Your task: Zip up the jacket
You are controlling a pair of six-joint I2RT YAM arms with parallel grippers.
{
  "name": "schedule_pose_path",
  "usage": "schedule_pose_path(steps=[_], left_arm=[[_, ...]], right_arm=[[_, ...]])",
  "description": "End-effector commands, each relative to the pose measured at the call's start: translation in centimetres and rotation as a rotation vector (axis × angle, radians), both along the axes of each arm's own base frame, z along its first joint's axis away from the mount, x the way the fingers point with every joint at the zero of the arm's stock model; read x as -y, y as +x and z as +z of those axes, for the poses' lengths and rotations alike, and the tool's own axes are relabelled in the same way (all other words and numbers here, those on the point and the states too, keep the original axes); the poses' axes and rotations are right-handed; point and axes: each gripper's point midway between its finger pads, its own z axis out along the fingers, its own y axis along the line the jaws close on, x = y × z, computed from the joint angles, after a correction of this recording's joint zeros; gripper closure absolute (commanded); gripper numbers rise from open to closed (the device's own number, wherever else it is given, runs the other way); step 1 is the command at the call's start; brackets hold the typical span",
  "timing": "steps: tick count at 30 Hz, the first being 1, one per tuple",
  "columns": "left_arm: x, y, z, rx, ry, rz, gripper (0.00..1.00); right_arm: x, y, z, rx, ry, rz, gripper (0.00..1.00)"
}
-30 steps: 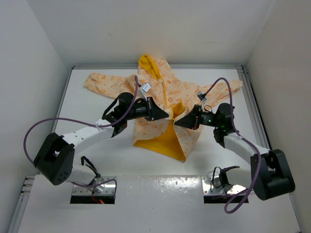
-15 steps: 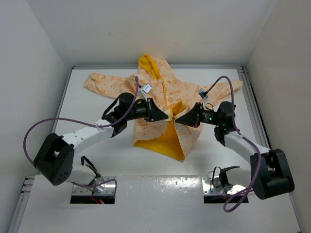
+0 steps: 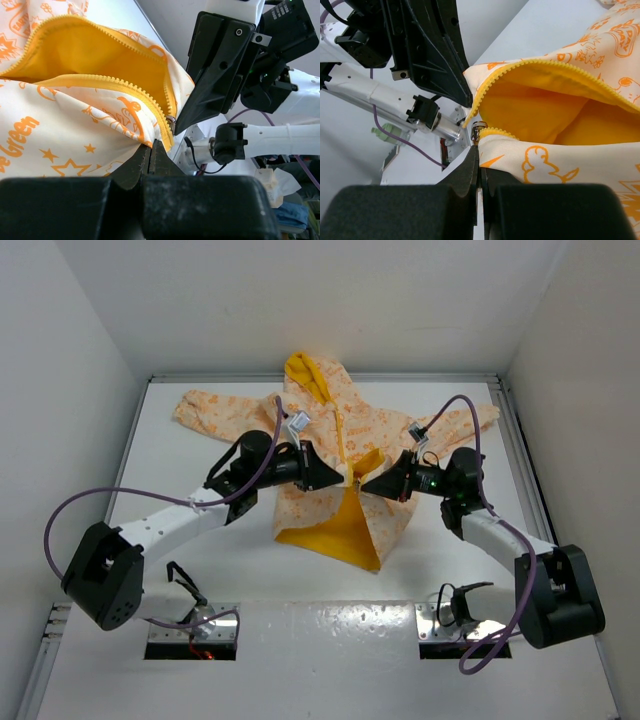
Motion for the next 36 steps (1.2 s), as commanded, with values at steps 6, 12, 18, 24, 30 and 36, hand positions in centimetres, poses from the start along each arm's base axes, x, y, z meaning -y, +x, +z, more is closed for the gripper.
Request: schedule_pose_path(steps=[6,12,18,24,30,36], left_arm=[[0.5,1.7,3.2,0.102,-0.022,0.045,1.00],[0.9,2.4,3.2,0.103,-0.023,0.046,1.00],[1.1,1.9,2.4,0.080,-0.006,0.036,1.00],[0.9,1.7,2.3,0.079,-0.005,0.036,1.00],[1.1,1.2,1.6,0.064,0.006,0.026,1.00],[1.0,0.9,1.6,0.072,0.008,0.016,1.00]], right_arm=[[-0.6,0.0,2.0,0.113,0.017,0.029,1.00],[-0.7,-0.1,2.0,0.112,0.019,0.035,1.00],[-0.8,0.1,2.4,0.118,0.024,0.032,1.00],[-0.7,0.3,2.4,0.107,0.025,0.021,1.00],[-0.5,0.8,2.8,0.111,0.027,0.007,1.00],[-0.5,1.0,2.5,0.099,0.024,0.001,1.00]])
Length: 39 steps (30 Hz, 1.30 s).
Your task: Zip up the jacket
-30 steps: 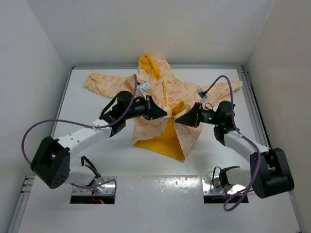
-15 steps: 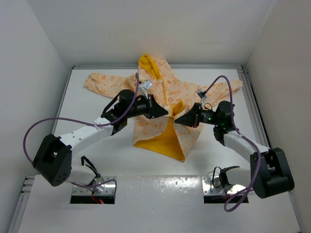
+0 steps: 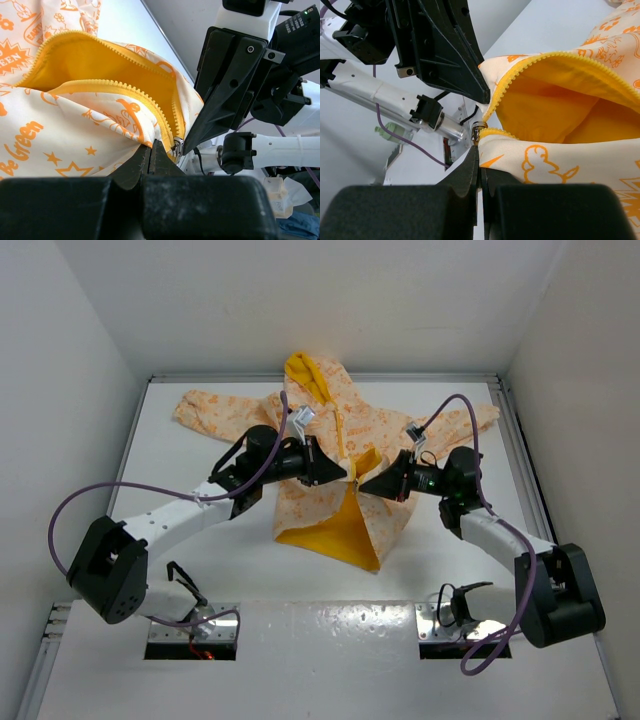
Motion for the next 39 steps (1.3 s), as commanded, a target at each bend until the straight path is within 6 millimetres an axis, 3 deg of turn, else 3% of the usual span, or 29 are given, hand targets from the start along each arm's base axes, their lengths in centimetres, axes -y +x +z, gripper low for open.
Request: schedule_pose_path(steps=[1,13,20,32,34,39], left_arm=[[0.3,-0.5,1.4,0.060,-0.023,-0.024,1.00],[-0.1,-1.8,1.1,0.097,-0.009,-0.058,1.00],[-0.4,-2.1,2.3,0.183,-0.025,-0.061,1.00],[1.0,-4.2,1.5,0.241,0.006,-0.188,1.00],[1.0,-4.1,0.9,0.251,0.036,-0.173,1.00],[0.9,-3.2,1.7,0.345,0.079,-0.146,1.00]], right_arm=[[0.0,1.2,2.3,0.106,0.021,-0.015,1.00],[0.3,1.7,2.0,0.097,0.013,-0.029,1.00],[0.3,1.5,1.8,0.098,0.009,-0.027,1.00],[-0.2,1.0,2.3,0.106,0.019,0.005,1.00],[-0.2,1.0,2.5,0.112,0.019,0.008,1.00],[-0.5,0.4,2.0,0.095,0.013,0.028,1.00]])
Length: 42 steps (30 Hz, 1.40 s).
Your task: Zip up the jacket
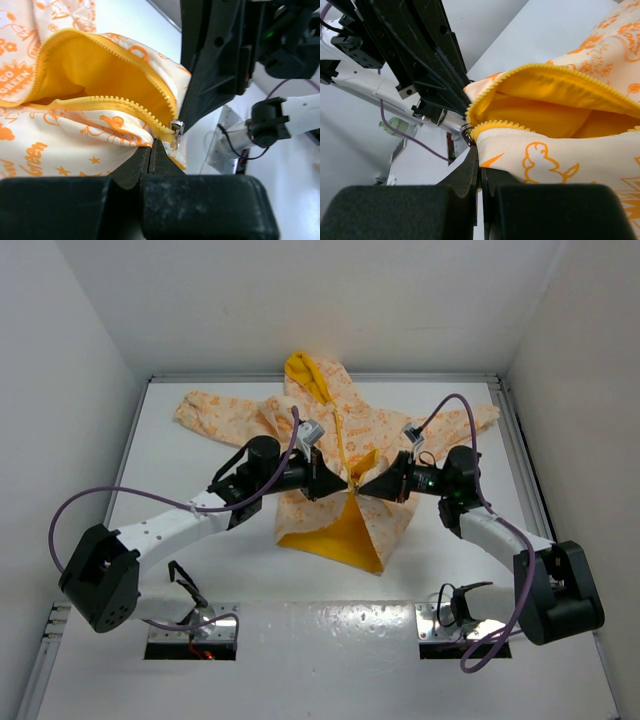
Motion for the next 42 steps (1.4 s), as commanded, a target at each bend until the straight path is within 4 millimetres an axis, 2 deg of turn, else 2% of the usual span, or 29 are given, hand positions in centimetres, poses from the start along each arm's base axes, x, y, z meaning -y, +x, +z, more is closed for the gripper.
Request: schedule_pose_path(steps=[1,3,4,5,7,18,19,27,28,31,36,37,42], left_arm=[[0.6,-0.6,2.4,0.138,0.008,-0.025,1.00],[0.7,-0.2,2.9,0.187,0.026,-0.013,1.00],[0.3,0.3,2.3,0.183,0.054,0.020,1.00],[0.4,0.2,3.1,0.207,0.048,0.025,1.00],[0.1,0.6,2.7,0.208,0.068,0.047,1.00],[-0.1,0.4,3.6,0.233,0.056,0.048,1.00],[0.0,0.0,4.4,0.253,0.030,0.029,1.00],[0.5,-1.0,4.2,0.242,0.018,-0.020,1.00],[0.4,-0.8,4.2,0.243,0.022,-0.003,1.00],[0.1,0.2,3.3,0.226,0.053,0.048,1.00],[-0.6,1.7,4.8,0.216,0.025,0.109,1.00],[-0.8,2.2,4.4,0.208,0.033,0.119,1.00],[-0.7,2.2,5.2,0.209,0.021,0.121,1.00]], right_arm=[[-0.6,0.4,2.0,0.107,0.013,0.013,1.00],[-0.6,0.1,1.8,0.103,0.011,0.019,1.00],[-0.5,0.1,1.6,0.097,0.010,0.016,1.00],[-0.5,0.0,1.5,0.095,0.008,0.016,1.00],[-0.5,-0.2,1.2,0.083,0.002,0.018,1.00],[-0.2,-0.3,-0.7,0.033,-0.057,0.013,1.00],[-0.3,-0.2,-0.5,0.045,-0.058,0.013,1.00],[-0.4,0.4,0.9,0.076,-0.007,-0.009,1.00],[-0.4,0.4,1.6,0.113,0.005,-0.005,1.00],[-0.5,-0.2,2.0,0.134,0.021,0.021,1.00],[-0.4,-1.3,1.2,0.115,0.022,0.042,1.00],[-0.4,-1.3,1.3,0.122,0.023,0.041,1.00],[-0.4,-1.2,1.4,0.126,0.021,0.039,1.00]])
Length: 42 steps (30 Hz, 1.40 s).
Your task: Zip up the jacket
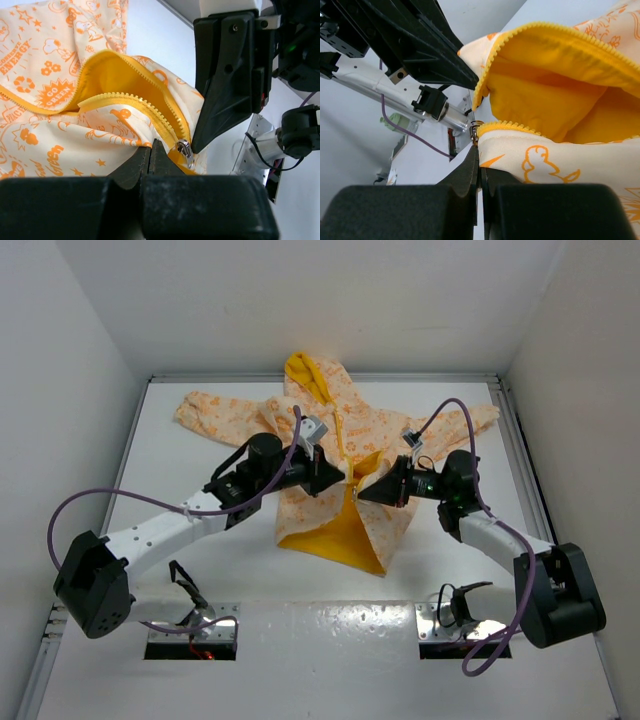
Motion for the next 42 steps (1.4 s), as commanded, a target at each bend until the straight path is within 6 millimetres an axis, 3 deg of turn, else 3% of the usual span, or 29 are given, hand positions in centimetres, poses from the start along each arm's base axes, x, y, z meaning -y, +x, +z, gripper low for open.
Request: schedule_pose_path(steps=[1,20,34,42], left_arm=[[0.4,0.5,3.7,0.061,-0.071,-0.002,1.00],[0.8,-0.9,1.6,0.022,-0.018,-0.043,1.00],[1.1,-1.9,1.3,0.022,-0.010,-0.072,1.00],[0.9,-1.0,1.8,0.049,-0.011,-0.031,1.00]], right_arm=[[-0.1,-0.1,2.0,0.126,0.025,0.016,1.00],[-0.1,1.0,3.0,0.135,0.031,-0.003,1.00],[-0.2,1.1,3.0,0.138,0.031,-0.003,1.00],[-0.1,0.9,2.6,0.126,0.027,-0.003,1.00]])
